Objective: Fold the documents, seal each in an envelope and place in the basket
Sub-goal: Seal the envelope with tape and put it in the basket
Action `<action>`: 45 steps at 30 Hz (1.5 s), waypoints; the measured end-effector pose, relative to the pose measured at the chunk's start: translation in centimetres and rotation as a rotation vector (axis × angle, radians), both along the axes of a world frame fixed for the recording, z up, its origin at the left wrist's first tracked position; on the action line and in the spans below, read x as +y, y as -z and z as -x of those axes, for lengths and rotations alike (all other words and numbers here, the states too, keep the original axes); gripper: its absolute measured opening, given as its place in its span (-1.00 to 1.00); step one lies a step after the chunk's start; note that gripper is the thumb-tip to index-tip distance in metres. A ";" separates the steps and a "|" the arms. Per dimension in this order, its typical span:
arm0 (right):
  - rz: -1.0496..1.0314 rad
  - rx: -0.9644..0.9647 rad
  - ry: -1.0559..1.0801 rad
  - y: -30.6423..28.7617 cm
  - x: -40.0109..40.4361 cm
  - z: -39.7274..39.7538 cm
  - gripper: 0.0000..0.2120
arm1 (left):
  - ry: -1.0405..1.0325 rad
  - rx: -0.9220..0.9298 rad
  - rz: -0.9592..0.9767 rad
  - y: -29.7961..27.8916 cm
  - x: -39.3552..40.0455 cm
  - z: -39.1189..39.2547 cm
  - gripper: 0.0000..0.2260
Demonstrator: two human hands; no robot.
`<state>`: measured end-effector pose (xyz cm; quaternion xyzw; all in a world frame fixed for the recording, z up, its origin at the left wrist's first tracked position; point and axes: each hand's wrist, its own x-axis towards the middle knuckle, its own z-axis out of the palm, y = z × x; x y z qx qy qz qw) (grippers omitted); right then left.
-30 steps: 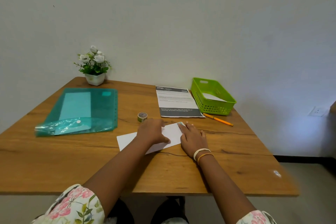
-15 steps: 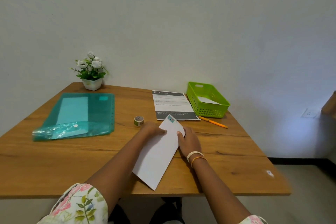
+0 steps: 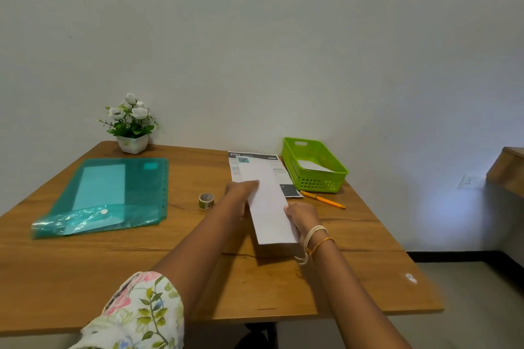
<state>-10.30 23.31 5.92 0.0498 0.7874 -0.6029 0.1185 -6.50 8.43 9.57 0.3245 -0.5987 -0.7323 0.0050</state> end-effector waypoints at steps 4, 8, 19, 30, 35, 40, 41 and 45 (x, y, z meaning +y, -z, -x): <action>0.007 0.110 0.066 -1.5 1.1 1.3 -0.80 | 0.581 -0.231 0.034 -0.4 1.4 -1.7 -0.74; 0.061 0.181 0.134 -2.8 1.7 2.5 -0.85 | 0.618 -0.084 -0.117 0.1 2.3 0.1 -0.83; 0.173 0.090 0.178 -7.5 4.8 9.1 -0.75 | 0.504 0.131 -0.034 -4.7 7.0 8.7 -0.95; 0.056 -0.057 0.069 -8.4 7.0 16.2 -0.77 | 0.369 0.122 0.211 -2.9 8.5 15.1 -0.86; 0.197 -0.042 0.058 -7.2 7.1 17.8 -0.69 | 0.324 0.143 0.222 -1.9 7.9 16.2 -0.80; 0.129 -0.008 0.148 -5.8 6.4 19.3 -0.62 | 0.247 0.184 0.283 -0.2 7.2 17.1 -0.95; 0.104 -0.010 0.175 -5.2 6.4 19.7 -0.62 | 0.247 0.196 0.306 0.3 7.3 17.3 -0.94; -0.046 0.039 0.275 -3.2 6.5 21.3 -0.83 | 0.273 0.225 0.354 0.8 7.6 17.3 -0.83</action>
